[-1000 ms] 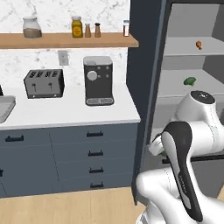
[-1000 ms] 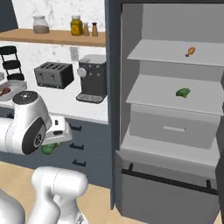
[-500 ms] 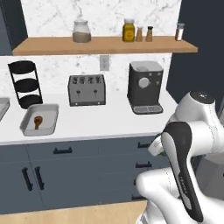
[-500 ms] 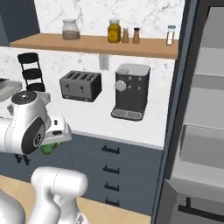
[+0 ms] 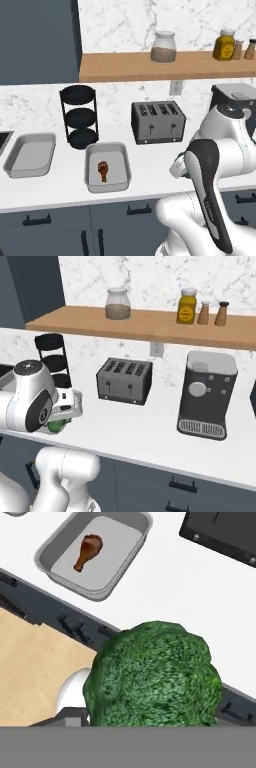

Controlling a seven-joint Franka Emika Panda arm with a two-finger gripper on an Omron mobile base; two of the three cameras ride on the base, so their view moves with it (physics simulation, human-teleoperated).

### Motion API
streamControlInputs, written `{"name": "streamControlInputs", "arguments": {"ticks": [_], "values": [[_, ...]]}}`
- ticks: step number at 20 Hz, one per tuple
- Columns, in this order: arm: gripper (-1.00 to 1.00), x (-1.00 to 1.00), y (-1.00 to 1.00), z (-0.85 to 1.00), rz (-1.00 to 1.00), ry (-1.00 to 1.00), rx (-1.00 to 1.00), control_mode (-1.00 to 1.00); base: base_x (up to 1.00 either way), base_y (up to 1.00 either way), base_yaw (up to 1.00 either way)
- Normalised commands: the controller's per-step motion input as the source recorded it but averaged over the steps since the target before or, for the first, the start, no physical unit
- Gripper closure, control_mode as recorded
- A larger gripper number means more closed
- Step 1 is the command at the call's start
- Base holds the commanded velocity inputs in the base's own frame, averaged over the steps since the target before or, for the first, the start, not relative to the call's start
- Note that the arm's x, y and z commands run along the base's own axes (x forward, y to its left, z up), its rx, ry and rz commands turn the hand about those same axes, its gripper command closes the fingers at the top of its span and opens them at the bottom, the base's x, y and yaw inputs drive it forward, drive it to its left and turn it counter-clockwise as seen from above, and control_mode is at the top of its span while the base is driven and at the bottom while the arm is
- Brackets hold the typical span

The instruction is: Place one broccoli and one chicken drumstick in each tupperware on the nearby counter, to pack two identical lunches.

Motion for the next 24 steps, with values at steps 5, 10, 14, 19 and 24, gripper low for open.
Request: {"name": "streamControlInputs", "arguments": {"ticks": [5,10,14,19,24], "values": [[1.00,0.00,0.00,0.00,0.00,0.00,0.00,1.00,0.79,1.00,-0.07],[1.00,0.11,0.18,-0.04,-0.01,0.00,-0.03,-1.00,0.53,0.80,-0.07],[1.00,0.64,0.61,-0.21,-0.14,0.00,-0.05,-1.00,0.00,0.00,0.00],[1.00,0.95,0.37,-0.37,-0.19,-0.03,0.00,-1.00,0.00,0.00,0.00],[1.00,0.85,0.19,-0.59,-0.11,0.01,0.00,-1.00,0.00,0.00,0.00]]}}
